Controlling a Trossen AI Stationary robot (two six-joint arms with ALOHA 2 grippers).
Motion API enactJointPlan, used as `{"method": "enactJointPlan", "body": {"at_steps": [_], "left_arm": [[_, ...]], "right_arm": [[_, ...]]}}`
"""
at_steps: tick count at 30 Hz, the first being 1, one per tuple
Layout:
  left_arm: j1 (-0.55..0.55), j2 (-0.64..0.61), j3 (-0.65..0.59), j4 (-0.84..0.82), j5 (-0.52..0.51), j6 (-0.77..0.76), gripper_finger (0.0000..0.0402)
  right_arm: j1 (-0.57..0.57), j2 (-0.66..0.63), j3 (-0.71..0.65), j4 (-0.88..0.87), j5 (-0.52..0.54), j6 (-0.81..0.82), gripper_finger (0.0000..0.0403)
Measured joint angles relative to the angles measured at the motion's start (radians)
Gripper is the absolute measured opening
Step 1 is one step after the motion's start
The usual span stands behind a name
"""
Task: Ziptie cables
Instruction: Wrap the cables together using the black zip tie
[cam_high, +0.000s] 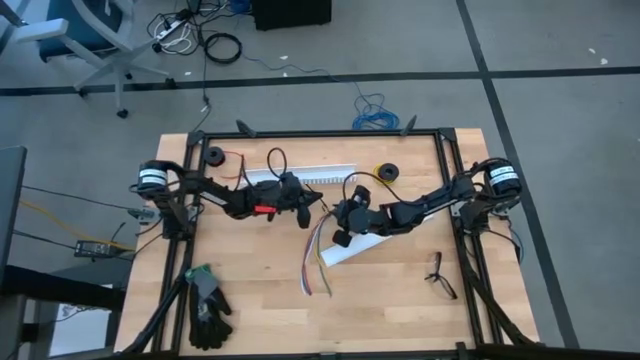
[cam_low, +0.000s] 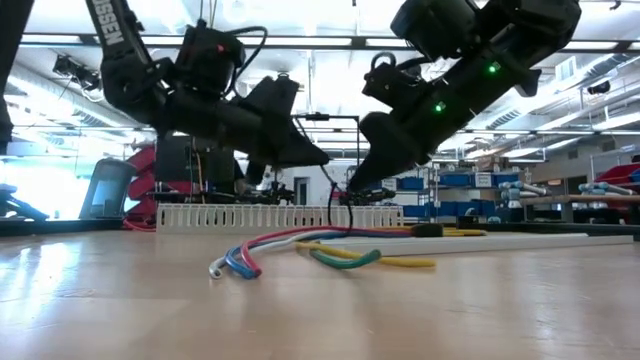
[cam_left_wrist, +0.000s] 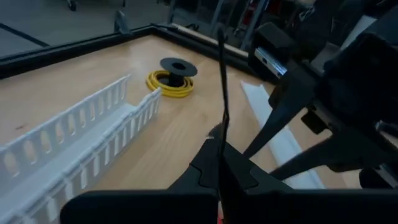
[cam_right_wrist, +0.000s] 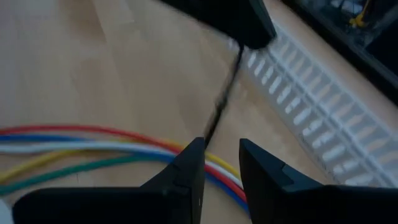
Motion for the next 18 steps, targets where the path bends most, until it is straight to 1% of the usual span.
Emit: {"method": "enactJointPlan", "body": {"at_steps": [4,8,13,18], "left_arm": [[-0.020,0.017,0.045,-0.044,-0.019,0.013,0.0000],[-0.045,0.033,0.090,-0.120,-0.069,0.050,0.0000],[-0.051,0.036,0.109,-0.131,-0.088,0.073,0.0000],[-0.051,0.036,0.109,-0.129,-0.091,0.071,0.0000]], "right_arm": [[-0.017,0.000,0.000,0.031,-0.014,-0.030,0.0083],[-0.038,0.002,0.000,0.031,-0.036,-0.019,0.0082],[-0.054,0.005,0.000,0.029,-0.060,-0.016,0.0073],[-0.058,0.005,0.000,0.040,-0.066,-0.016,0.0054]]}}
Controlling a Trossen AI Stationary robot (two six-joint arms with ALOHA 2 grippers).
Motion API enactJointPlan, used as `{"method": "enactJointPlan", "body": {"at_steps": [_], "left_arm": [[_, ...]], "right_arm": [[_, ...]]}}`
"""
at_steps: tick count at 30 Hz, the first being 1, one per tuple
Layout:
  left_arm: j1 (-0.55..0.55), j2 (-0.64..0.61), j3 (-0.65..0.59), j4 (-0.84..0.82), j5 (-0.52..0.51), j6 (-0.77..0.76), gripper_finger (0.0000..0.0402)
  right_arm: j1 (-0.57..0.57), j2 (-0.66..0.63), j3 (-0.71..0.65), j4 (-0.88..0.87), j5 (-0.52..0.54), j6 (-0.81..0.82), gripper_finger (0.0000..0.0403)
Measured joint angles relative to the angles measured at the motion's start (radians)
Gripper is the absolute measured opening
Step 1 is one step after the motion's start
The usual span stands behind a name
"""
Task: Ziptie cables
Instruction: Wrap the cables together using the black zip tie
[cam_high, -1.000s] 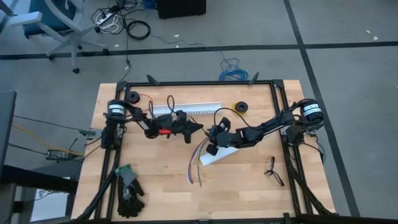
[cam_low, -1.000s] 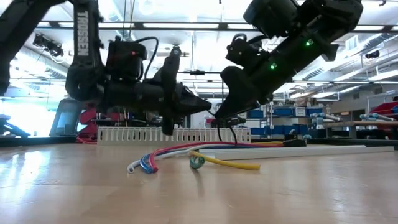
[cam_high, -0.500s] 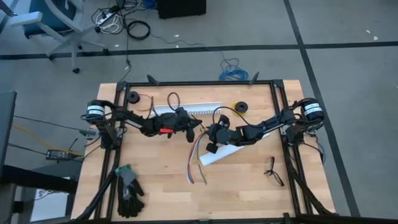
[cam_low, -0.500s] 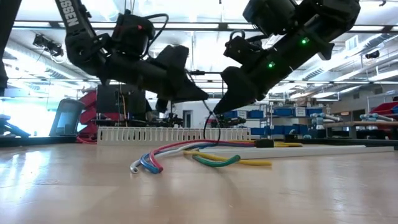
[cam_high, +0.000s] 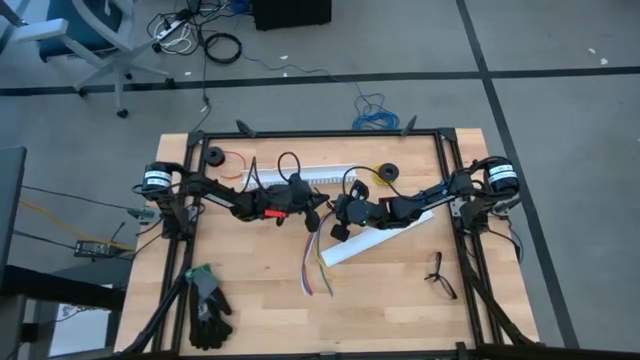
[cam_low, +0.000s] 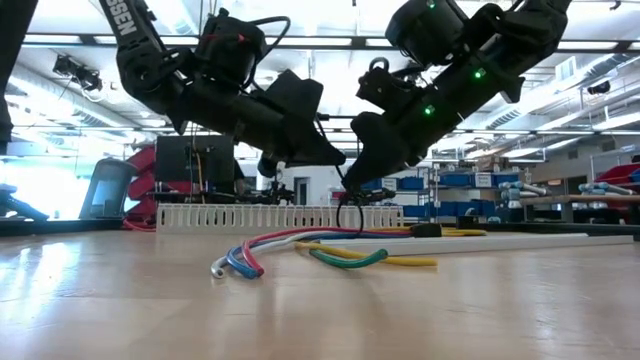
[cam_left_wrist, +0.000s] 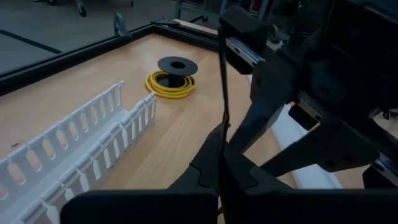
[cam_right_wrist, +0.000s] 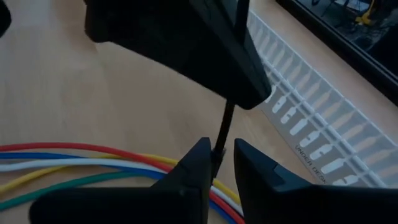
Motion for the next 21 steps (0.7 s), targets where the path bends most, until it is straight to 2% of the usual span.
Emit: {"method": "enactJointPlan", "body": {"at_steps": [7,16,21], "left_arm": [[0.000,0.000,0.000,0.003,-0.007,-0.005,0.0000],[0.000,0.002,0.000,0.027,-0.008,-0.009,0.0000],[0.001,0.002,0.000,0.037,-0.009,-0.009,0.0000]], "right_arm": [[-0.024,0.000,0.000,0.000,-0.054,0.001,0.0024],[-0.062,0.005,0.002,-0.001,-0.110,0.025,0.0021],[-0.071,0.006,0.002,-0.028,-0.121,0.044,0.0003]]}}
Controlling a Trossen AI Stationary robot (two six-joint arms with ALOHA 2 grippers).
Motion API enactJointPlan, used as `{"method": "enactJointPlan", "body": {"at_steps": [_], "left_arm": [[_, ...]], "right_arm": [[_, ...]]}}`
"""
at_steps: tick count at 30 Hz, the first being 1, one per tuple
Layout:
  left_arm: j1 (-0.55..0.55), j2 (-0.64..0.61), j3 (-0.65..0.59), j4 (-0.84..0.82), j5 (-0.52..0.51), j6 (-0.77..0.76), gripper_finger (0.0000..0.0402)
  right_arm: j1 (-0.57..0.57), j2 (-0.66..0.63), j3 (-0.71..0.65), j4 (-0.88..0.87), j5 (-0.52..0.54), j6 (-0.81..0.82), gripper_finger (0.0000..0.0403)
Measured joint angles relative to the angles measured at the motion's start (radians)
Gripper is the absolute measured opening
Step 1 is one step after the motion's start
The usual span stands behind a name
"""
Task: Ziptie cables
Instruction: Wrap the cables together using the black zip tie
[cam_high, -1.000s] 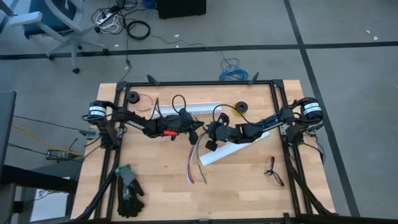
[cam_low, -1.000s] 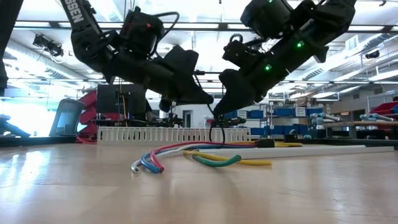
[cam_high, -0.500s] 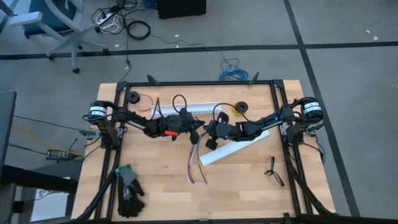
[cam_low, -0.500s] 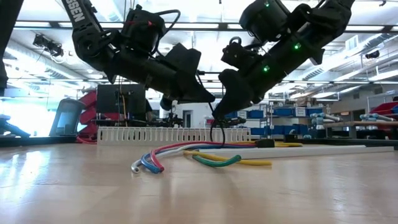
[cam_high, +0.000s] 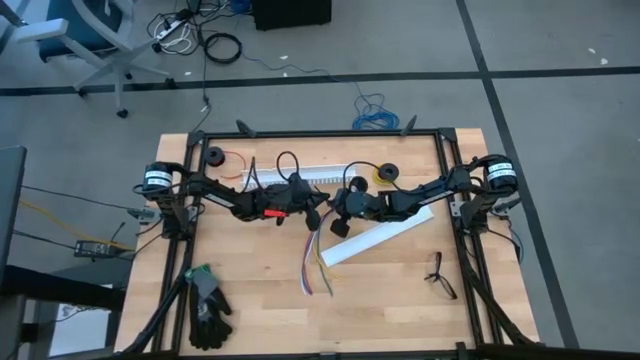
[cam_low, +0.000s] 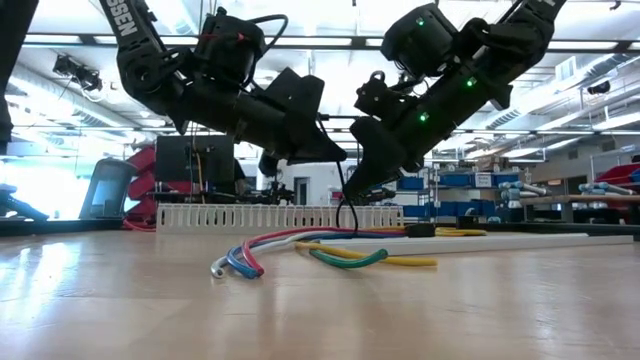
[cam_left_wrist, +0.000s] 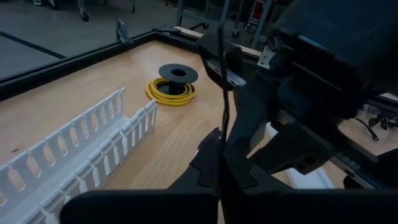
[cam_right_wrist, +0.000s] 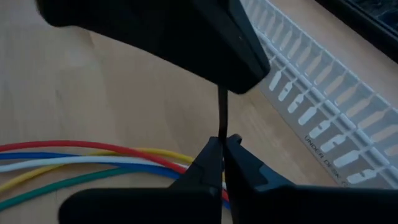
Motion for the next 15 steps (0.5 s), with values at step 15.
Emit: {"method": "enactJointPlan", "body": {"at_steps": [15], "left_arm": [[0.014,0.000,0.001,0.119,-0.024,0.010,0.0000]], "right_arm": [[0.001,0.002,-0.002,-0.087,-0.006,0.038,0.0000]]}}
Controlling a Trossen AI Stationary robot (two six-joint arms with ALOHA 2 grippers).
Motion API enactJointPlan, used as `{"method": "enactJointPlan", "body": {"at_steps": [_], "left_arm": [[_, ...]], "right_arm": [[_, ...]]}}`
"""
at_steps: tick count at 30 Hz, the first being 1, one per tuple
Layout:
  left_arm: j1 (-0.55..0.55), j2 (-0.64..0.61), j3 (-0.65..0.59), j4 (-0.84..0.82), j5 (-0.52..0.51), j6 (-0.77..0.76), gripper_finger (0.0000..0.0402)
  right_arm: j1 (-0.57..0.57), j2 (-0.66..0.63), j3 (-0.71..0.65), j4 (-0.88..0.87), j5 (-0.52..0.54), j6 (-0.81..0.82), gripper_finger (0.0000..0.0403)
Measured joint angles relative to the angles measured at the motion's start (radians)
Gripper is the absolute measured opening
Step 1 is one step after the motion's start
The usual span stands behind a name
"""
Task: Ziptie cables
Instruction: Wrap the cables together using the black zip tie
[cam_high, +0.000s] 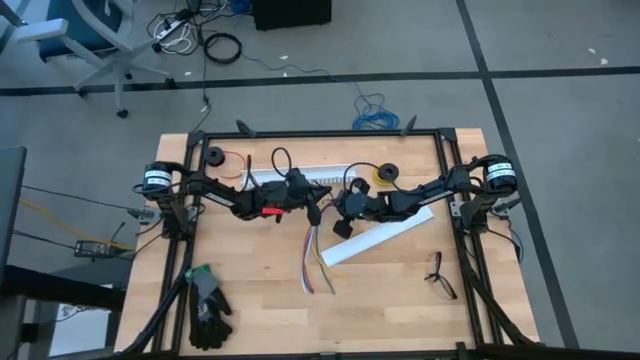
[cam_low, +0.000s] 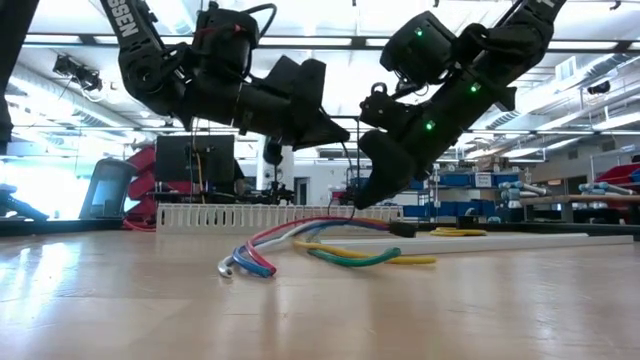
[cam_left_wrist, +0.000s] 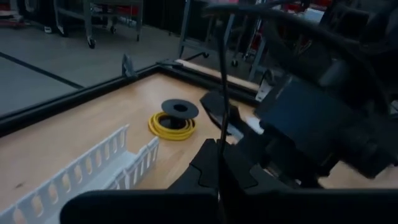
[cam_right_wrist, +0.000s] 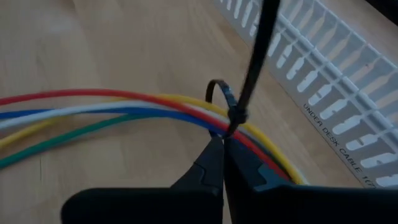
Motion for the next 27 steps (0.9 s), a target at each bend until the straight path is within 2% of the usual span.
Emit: {"method": "enactJointPlan", "body": {"at_steps": [12,17,23,27], "left_arm": [[0.000,-0.001,0.001,-0.122,-0.026,0.001,0.0000],[0.000,-0.001,0.001,-0.128,-0.027,0.001,0.0000],[0.000,-0.001,0.001,-0.129,-0.027,0.001,0.0000],[0.000,-0.002,0.001,-0.128,-0.030,0.001,0.0000]], "right_arm": [[0.008,0.000,0.000,-0.055,-0.010,-0.003,0.0005],[0.005,0.000,0.000,-0.091,-0.056,0.019,0.0038],[0.003,0.000,0.000,-0.005,-0.049,-0.020,0.0089],[-0.015,0.000,0.000,0.014,-0.047,-0.026,0.0105]]}}
